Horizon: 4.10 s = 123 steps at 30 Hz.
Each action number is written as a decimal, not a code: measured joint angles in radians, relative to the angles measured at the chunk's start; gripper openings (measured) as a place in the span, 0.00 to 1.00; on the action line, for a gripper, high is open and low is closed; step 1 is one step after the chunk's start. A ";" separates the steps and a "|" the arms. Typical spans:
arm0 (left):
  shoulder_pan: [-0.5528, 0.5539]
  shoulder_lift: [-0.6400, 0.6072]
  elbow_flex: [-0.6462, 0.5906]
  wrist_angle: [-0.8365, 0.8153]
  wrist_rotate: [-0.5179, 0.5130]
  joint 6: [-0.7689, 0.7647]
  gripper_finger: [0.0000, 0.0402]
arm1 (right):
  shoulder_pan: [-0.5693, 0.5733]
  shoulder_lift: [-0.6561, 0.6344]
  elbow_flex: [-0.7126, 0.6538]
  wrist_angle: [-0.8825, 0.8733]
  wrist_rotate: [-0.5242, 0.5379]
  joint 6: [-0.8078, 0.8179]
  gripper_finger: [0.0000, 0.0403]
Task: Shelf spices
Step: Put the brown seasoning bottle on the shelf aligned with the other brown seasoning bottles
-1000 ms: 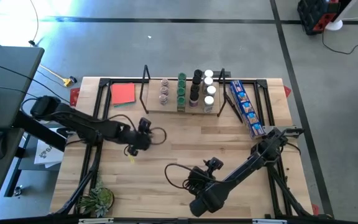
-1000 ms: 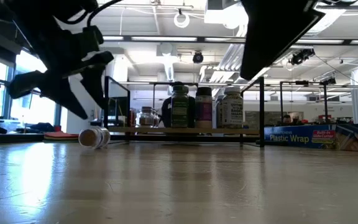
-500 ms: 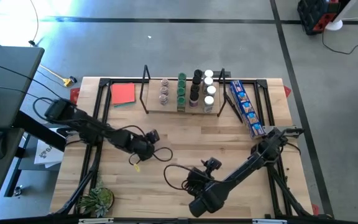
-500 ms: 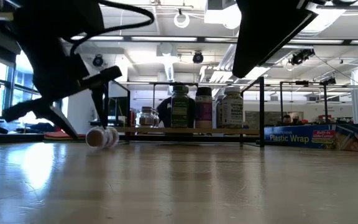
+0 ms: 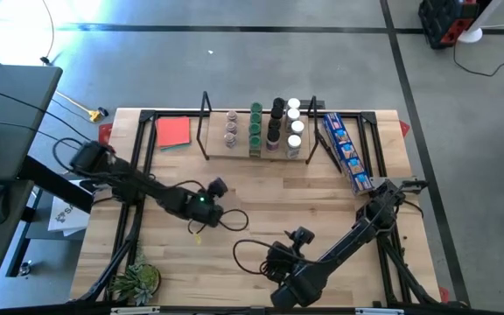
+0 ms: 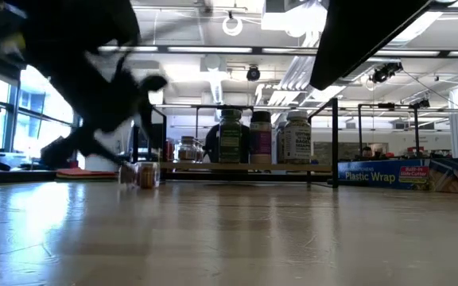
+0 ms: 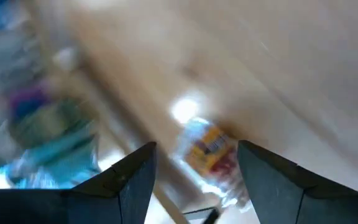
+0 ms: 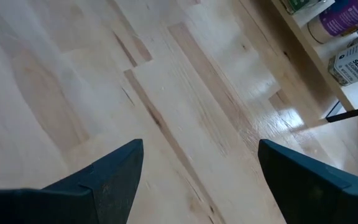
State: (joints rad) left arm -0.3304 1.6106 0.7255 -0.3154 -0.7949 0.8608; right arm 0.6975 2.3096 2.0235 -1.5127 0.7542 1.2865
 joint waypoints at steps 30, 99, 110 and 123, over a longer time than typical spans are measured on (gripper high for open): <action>0.421 -0.256 -0.312 0.315 0.375 -0.775 0.55 | 0.000 0.000 0.000 0.012 0.027 0.015 0.77; 0.340 0.377 0.136 0.787 0.720 -0.695 0.43 | -0.139 -0.292 -0.967 0.898 -0.066 0.184 0.77; 0.207 0.390 0.214 0.778 0.862 -0.566 0.43 | -0.213 -0.369 -0.990 0.830 -0.104 -0.197 0.77; 0.150 0.309 0.204 0.525 0.636 -0.622 0.43 | -0.322 -0.401 -1.029 0.863 -0.190 -0.537 0.77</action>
State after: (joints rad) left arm -0.1806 1.9197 0.9291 0.2096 -0.1587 0.2389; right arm 0.3751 1.9082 0.9943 -0.6493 0.5642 0.7498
